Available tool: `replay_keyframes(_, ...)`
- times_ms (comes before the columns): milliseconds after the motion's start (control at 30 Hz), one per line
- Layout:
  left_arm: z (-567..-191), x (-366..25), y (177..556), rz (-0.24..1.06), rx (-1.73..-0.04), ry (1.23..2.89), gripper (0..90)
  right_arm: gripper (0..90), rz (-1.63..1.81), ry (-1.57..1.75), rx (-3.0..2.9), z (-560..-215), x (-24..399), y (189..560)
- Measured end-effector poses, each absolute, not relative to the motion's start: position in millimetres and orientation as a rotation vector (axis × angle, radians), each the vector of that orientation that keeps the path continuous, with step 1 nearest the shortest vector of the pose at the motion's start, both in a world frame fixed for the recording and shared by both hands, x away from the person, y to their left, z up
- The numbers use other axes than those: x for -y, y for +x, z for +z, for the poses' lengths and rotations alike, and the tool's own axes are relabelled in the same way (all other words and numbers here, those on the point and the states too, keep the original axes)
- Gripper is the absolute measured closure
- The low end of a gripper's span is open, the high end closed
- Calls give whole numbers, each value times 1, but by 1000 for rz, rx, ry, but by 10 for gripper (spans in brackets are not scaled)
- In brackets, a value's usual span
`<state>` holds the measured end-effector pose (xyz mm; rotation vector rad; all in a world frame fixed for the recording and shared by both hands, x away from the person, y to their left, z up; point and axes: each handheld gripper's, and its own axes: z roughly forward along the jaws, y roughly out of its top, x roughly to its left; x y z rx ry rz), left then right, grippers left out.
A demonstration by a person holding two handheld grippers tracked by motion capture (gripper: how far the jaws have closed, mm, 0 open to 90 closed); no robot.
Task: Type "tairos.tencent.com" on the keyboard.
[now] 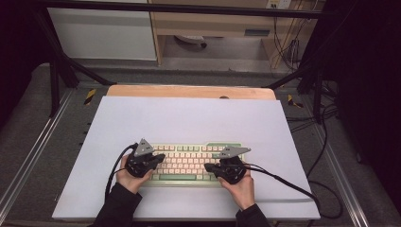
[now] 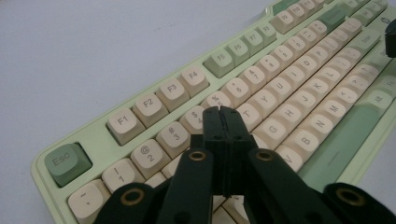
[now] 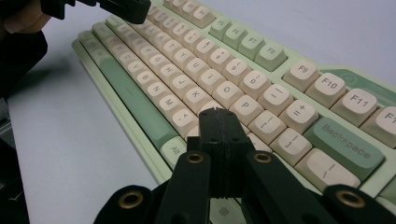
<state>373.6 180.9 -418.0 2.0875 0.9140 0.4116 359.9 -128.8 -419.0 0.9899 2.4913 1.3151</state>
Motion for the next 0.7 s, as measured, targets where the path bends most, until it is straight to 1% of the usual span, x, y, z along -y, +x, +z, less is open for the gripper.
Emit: replay_keyframes(700, -428, -179, 378, 407, -924, 2107, 900, 900, 1311, 996, -2494, -420, 128, 360)
